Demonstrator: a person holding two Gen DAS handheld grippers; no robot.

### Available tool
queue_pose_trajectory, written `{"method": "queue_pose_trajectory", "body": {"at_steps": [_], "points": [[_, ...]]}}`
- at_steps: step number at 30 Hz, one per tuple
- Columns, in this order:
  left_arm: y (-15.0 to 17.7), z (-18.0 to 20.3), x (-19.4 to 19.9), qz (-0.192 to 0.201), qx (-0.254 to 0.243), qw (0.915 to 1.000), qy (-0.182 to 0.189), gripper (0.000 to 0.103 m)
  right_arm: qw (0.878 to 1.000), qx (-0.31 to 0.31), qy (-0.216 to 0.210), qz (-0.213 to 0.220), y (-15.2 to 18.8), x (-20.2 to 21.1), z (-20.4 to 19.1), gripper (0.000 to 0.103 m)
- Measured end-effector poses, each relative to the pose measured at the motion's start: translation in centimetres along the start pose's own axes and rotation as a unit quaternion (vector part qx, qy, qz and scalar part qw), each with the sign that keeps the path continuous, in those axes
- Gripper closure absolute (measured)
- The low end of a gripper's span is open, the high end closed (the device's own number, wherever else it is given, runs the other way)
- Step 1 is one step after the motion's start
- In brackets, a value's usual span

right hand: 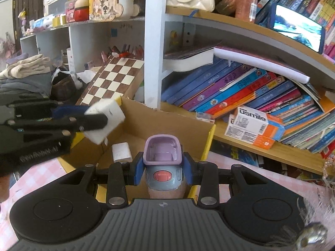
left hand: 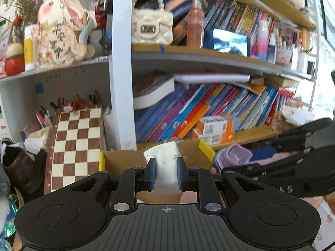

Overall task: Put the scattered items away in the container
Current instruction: 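Lower the lilac toy with the right tool while the left lowers the foam block into the box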

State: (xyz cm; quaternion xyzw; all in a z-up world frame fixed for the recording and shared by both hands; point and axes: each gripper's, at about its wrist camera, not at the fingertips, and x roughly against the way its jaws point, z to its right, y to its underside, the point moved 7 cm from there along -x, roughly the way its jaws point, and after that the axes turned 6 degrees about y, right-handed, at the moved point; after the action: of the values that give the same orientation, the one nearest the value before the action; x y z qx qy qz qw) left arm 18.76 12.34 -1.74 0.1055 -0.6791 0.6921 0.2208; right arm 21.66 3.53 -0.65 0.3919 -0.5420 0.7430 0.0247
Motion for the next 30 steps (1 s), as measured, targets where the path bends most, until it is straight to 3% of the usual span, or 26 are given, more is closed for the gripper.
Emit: {"method": "queue_pose_trajectory", "body": {"at_steps": [5,11,19,30], "points": [[1.7,-1.0,-2.6,-0.046,-0.025,0.9986,-0.007,0.084,1.0,0.004,-0.005,-0.014,-0.2,-2.4,0.1,0.067],[3.4,-1.3,-4.7,-0.096,-0.034,0.9948,0.01,0.084,0.999,0.015,-0.016,-0.028,-0.8,-5.1,-0.2,0.067],[4.1,-0.4,-6.1,-0.129,-0.044,0.9902,0.028,0.084,0.998,0.043,-0.025,-0.035,-2.8,-8.4,-0.9,0.067],[4.9,-0.5,-7.4,-0.159,-0.036,0.9862,0.033,0.084,0.996,0.048,-0.027,-0.073,-2.5,-12.0,-1.0,0.067]]}}
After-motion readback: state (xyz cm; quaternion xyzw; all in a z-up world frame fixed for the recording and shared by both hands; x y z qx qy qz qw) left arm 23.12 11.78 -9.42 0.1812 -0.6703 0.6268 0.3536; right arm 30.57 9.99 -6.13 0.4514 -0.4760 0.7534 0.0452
